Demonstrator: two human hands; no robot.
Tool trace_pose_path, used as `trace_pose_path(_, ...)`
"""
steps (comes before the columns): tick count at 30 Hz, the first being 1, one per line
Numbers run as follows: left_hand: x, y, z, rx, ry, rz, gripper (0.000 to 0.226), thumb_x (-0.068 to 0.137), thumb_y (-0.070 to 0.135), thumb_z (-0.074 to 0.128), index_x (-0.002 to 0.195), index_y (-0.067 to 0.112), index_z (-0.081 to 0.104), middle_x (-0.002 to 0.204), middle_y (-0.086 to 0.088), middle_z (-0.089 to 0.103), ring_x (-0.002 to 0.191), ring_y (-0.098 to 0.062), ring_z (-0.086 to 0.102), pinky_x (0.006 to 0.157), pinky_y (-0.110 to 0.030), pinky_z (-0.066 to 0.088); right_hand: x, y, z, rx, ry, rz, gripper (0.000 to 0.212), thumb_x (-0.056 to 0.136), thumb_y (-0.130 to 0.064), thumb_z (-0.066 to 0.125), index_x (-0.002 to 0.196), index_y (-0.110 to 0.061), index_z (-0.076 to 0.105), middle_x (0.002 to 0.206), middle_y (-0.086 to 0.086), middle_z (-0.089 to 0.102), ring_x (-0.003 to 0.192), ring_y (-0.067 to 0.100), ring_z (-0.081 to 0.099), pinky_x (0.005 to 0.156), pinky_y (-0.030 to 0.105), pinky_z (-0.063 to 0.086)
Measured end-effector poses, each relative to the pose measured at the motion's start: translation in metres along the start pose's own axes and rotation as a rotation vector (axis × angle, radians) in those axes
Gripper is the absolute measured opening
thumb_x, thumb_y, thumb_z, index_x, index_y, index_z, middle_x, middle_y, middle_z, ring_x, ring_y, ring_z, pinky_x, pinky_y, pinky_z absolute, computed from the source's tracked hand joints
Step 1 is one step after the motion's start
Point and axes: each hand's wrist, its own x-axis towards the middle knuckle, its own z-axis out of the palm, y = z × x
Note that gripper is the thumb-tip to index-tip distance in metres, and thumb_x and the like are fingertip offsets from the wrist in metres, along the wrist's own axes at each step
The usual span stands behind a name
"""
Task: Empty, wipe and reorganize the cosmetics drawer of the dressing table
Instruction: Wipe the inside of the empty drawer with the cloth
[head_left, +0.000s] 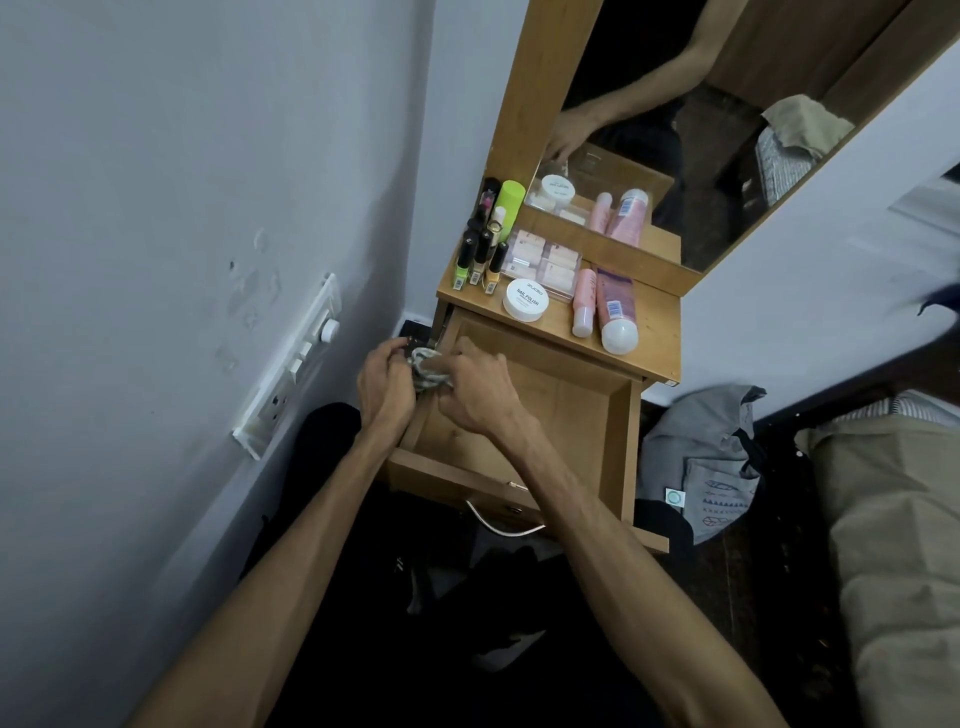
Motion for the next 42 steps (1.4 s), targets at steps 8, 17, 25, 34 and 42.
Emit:
trace_pose_path(8,-0.012,0.009,-0.003,-0.007,0.052,-0.020,0.034,0.096,0.016,0.045,0.117,0.013,0.072,0.124,-0.006,0.069,0.105,-0.017,0.061,0.083,-0.027,0.045,-0.040,-0.026,-0.002,0.098,-0.138,-0.089,0.010,0.090,-0.021,0.067,0.098,-0.020,0.073,0.102,0.006,0.057,0.088,0.026,0.061,0.076,0.037,0.049)
trace_pose_path(17,-0.014,0.019,-0.016,0.079,-0.088,-0.101,0.019,0.091,0.020,0.056,0.094,0.022,0.075,0.095,-0.003,0.075,0.097,-0.023,0.068,0.093,-0.041,0.055,-0.051,-0.037,-0.018,0.092,-0.203,-0.104,0.029,0.090,-0.008,0.058,0.113,-0.016,0.074,0.087,-0.003,0.051,0.094,0.023,0.056,0.077,0.030,0.040)
trace_pose_path(25,-0.025,0.019,-0.028,0.260,-0.288,0.050,0.022,0.093,0.014,0.057,0.098,0.018,0.078,0.097,0.005,0.074,0.095,-0.009,0.066,0.085,-0.025,0.052,-0.050,-0.036,-0.021,0.066,-0.259,-0.064,0.030,0.088,-0.009,0.061,0.116,-0.014,0.071,0.119,0.004,0.064,0.102,0.025,0.063,0.089,0.037,0.056)
trace_pose_path(34,-0.047,0.024,-0.004,0.510,-0.292,0.247,0.023,0.089,0.015,0.070,0.112,0.018,0.073,0.106,0.005,0.072,0.097,-0.010,0.061,0.073,-0.017,0.045,-0.071,0.033,-0.038,-0.013,-0.144,0.014,0.034,0.091,-0.019,0.068,0.124,-0.025,0.070,0.105,-0.004,0.055,0.099,0.017,0.055,0.094,0.042,0.053)
trace_pose_path(42,-0.071,0.034,0.065,0.542,-0.433,0.304,0.030,0.088,0.019,0.065,0.118,0.019,0.071,0.115,0.005,0.070,0.107,-0.011,0.061,0.085,-0.024,0.044,-0.097,0.133,-0.061,-0.146,0.275,0.267,0.044,0.089,-0.019,0.073,0.132,-0.027,0.068,0.116,0.006,0.058,0.109,0.025,0.050,0.098,0.043,0.042)
